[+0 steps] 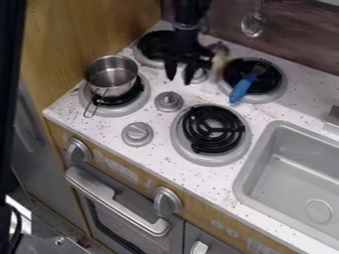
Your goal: Moved the egg between the burners at the top of the stove
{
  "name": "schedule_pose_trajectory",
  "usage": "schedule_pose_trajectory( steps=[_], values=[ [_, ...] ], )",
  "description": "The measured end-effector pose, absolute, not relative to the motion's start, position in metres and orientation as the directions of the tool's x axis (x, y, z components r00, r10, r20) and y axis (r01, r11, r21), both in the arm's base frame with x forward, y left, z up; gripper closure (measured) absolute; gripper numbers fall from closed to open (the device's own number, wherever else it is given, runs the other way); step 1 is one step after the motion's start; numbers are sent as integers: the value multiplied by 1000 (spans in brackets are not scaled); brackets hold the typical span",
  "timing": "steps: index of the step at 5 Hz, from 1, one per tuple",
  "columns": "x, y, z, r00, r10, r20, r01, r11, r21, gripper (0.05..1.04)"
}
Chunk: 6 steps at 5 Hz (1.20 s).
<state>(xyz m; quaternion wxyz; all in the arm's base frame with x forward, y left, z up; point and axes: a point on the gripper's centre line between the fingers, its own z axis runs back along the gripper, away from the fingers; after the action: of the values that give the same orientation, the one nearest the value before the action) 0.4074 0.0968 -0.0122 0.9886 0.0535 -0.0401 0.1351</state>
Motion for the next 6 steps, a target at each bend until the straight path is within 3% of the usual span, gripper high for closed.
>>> schedule_pose_trajectory(
  steps=[1,2,3,4,5,6],
  values=[
    [413,114,-22,947,314,58,-318,945,72,946],
    [412,130,-32,949,313,41,-315,946,73,1030],
    [409,130,-37,953,300,36,-302,951,62,1017],
    [400,117,-49,970,244,17,-244,968,63,882],
    [397,95,-31,982,182,51,-186,980,71,637],
    [390,66,-15,991,113,71,-119,989,89,327]
  ],
)
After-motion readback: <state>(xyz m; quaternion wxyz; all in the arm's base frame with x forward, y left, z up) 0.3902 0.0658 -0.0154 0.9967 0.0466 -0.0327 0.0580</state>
